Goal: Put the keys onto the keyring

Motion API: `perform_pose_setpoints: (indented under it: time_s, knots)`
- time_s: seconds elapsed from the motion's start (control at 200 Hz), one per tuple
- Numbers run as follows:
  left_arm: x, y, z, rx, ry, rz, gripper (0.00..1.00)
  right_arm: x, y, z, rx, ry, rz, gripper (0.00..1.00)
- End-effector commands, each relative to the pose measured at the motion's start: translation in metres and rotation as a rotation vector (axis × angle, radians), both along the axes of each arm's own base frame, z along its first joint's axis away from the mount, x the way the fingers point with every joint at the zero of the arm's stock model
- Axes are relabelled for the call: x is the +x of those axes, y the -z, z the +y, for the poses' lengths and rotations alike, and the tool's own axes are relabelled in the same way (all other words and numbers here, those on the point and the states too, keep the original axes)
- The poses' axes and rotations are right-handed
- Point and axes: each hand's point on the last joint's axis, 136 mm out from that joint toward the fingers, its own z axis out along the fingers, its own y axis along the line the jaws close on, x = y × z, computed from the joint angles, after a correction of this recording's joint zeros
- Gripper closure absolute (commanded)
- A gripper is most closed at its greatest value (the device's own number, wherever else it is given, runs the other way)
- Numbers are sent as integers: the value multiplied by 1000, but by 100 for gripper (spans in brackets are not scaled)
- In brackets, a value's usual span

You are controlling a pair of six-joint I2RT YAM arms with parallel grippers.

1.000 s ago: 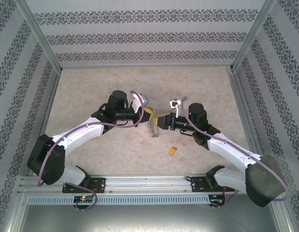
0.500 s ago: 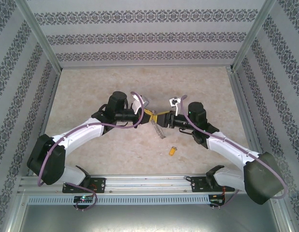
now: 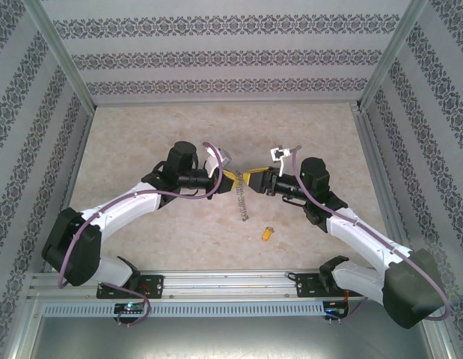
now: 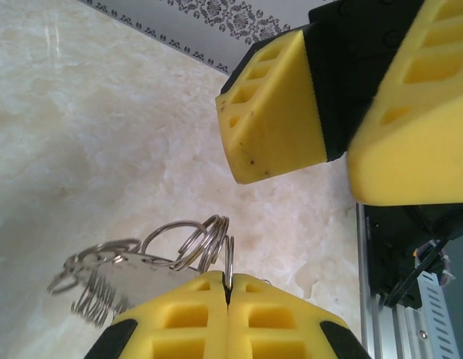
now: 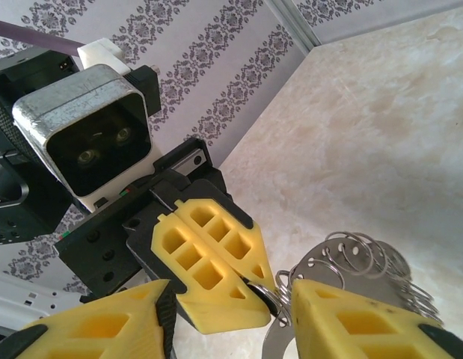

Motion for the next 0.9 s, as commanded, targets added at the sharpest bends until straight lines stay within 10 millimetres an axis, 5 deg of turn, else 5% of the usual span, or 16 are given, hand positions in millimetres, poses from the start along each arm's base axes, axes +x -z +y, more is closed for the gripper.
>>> perform_pose_setpoints:
  time_s: [0.0,0.515,0.894]
  knots:
    - [-1,-31,1,-66,27,-46,100,-5,1,1,7,-28,-16,60]
    - [-2,-30,-1,-64,39,-35,100,-24,-1,-4,22,-49,-15,65]
    - [-2,-34,-1,-62,51,-32,100,-33,3,13,8,-109,-3,66]
